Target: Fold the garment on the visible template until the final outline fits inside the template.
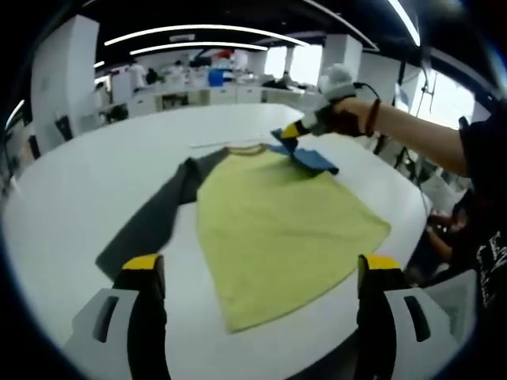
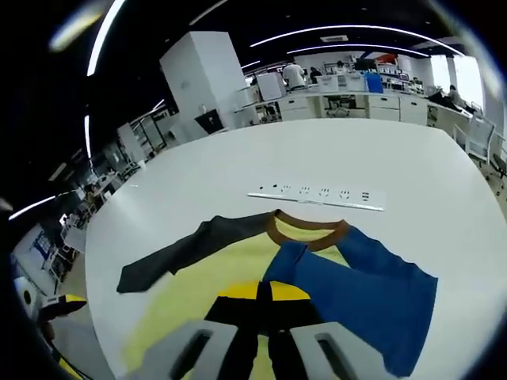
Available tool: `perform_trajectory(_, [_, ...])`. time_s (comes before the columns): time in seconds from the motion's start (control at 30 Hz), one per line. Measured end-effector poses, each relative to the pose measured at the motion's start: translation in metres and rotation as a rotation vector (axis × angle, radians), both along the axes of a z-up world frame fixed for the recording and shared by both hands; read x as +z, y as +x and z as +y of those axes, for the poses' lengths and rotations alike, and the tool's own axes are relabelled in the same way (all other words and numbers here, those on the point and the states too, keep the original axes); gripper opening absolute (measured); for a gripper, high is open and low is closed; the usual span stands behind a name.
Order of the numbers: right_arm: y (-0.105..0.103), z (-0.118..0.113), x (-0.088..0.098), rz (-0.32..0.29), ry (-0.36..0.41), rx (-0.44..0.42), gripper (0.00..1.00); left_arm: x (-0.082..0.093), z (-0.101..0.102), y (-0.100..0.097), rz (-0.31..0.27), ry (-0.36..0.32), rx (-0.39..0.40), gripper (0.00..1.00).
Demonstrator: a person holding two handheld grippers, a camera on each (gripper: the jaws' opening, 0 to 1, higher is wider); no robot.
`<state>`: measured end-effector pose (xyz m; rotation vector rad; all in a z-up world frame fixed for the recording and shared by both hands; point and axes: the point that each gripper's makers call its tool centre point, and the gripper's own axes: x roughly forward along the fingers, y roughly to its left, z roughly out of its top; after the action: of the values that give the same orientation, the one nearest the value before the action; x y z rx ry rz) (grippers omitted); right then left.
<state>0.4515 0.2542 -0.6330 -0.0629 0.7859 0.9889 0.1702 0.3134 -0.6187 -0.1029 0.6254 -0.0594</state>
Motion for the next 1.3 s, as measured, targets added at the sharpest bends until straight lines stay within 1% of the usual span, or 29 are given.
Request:
perform_trajectory(0.3, [-0.012,0.016,-0.002,0.008,0.009,0.035,0.00,-0.003,0.000,-0.001,0.002,-0.010,0.005,0.98])
perform_trajectory(0.53, [-0.016,0.028,-0.002,0.023,0.029,0.044,0.00,-0.005,0.001,-0.002,0.006,-0.011,0.004,0.98])
perform_trajectory(0.73, [-0.022,0.036,-0.002,0.025,0.030,0.061,0.00,-0.007,0.002,-0.004,0.011,-0.011,0.004,0.97])
perform_trajectory(1.17, [-0.035,0.054,0.001,0.030,0.050,0.098,0.00,-0.011,0.004,-0.007,0.013,-0.020,0.011,0.97])
perform_trajectory(1.3, [-0.040,0.061,0.003,0.030,0.073,0.111,0.00,-0.012,0.004,-0.008,0.017,-0.024,0.015,0.97])
